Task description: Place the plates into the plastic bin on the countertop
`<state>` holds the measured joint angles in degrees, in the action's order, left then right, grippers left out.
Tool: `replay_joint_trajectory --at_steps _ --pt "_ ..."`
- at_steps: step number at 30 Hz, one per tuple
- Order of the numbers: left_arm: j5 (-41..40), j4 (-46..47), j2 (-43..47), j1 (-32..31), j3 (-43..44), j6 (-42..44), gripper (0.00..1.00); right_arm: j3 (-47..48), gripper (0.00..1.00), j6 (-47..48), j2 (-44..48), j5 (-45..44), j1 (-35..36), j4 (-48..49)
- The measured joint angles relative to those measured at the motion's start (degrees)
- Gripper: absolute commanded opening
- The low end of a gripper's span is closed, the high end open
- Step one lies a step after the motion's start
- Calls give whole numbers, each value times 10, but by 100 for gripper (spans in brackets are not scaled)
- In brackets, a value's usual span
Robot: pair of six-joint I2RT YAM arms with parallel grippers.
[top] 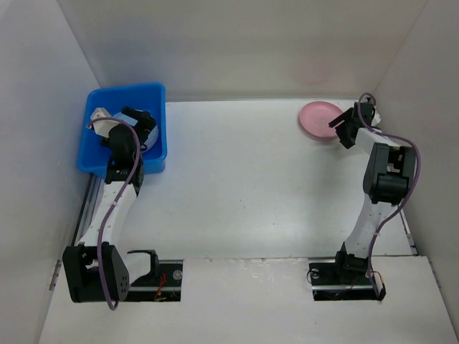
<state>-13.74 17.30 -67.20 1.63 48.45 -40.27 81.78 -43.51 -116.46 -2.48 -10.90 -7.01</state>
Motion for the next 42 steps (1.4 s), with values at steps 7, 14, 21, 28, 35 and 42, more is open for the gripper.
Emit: replay_joint_trajectory --at_steps 7,14,21,28,35,42 --pt "-26 -22 19 -43 -13 21 100 56 69 -9 -56 0 1 -42" --pt "-52 -38 23 -83 -24 49 100 120 43 -13 -95 -1 4 -94" --pt "-74 -50 29 -101 -32 76 100 175 9 -13 -123 -4 9 -147" --pt "-79 -52 29 -129 -32 89 100 176 0 -11 -118 -2 20 -149" --pt "-50 -52 26 -210 -32 108 100 -9 0 4 9 10 77 -91" --pt "16 -52 3 -287 -36 117 99 -173 1 36 161 31 191 -53"
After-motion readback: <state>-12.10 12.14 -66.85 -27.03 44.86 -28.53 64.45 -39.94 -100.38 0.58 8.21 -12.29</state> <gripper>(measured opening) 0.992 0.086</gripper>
